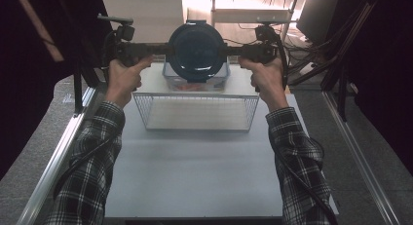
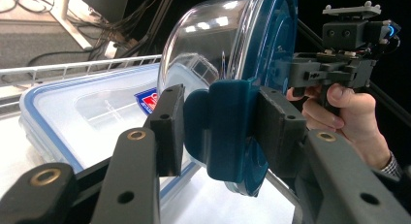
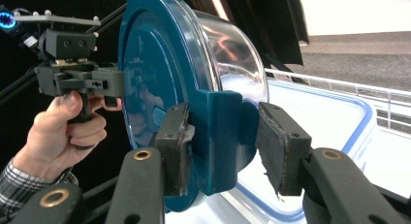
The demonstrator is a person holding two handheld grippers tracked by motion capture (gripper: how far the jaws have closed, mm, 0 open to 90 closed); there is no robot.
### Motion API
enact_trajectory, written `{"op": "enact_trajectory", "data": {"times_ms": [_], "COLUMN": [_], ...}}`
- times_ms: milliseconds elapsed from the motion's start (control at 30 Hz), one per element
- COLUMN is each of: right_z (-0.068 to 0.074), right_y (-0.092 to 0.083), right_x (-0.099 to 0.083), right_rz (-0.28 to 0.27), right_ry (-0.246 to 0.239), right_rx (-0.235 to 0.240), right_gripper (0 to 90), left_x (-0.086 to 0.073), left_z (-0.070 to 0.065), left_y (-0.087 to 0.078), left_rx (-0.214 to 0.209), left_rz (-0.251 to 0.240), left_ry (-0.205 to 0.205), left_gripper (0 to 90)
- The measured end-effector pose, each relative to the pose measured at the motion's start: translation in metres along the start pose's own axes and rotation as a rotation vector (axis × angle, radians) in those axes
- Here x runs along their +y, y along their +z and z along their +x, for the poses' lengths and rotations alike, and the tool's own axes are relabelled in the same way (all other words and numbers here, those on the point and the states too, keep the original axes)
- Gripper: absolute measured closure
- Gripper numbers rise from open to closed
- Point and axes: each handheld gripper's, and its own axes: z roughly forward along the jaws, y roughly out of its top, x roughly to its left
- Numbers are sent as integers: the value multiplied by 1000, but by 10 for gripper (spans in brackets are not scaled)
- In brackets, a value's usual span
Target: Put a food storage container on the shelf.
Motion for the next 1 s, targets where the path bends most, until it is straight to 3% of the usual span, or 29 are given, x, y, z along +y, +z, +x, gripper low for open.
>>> {"op": "enact_trajectory", "data": {"times_ms": [300, 400, 433, 467, 533, 600, 767, 867, 1000], "right_z": [-8, -8, -8, -7, -2, -3, -3, -1, 3], "right_y": [6, 8, 9, 10, 11, 14, 18, 19, 24], "right_x": [5, 7, 8, 9, 10, 10, 9, 10, 10], "right_rz": [-10, -25, -26, -30, -24, 1, -9, -23, -42], "right_ry": [25, 14, 12, -5, -50, -53, -50, -60, -75], "right_rx": [-3, -33, -48, -72, -141, -152, -160, -180, -235], "right_gripper": [553, 539, 544, 617, 650, 641, 639, 646, 677], "left_x": [6, 8, 8, 8, 9, 10, 9, 7, 12], "left_z": [5, 7, 8, 8, 10, 15, 28, 37, 32], "left_y": [5, 6, 7, 7, 8, 8, 13, 17, 20], "left_rx": [23, 34, 29, 29, 38, 25, 13, 44, 110], "left_rz": [6, 13, 8, -2, -11, -22, -31, -29, -39], "left_ry": [4, 10, 1, -3, -32, -54, -118, -148, -112], "left_gripper": [559, 550, 547, 550, 527, 520, 498, 485, 491]}}
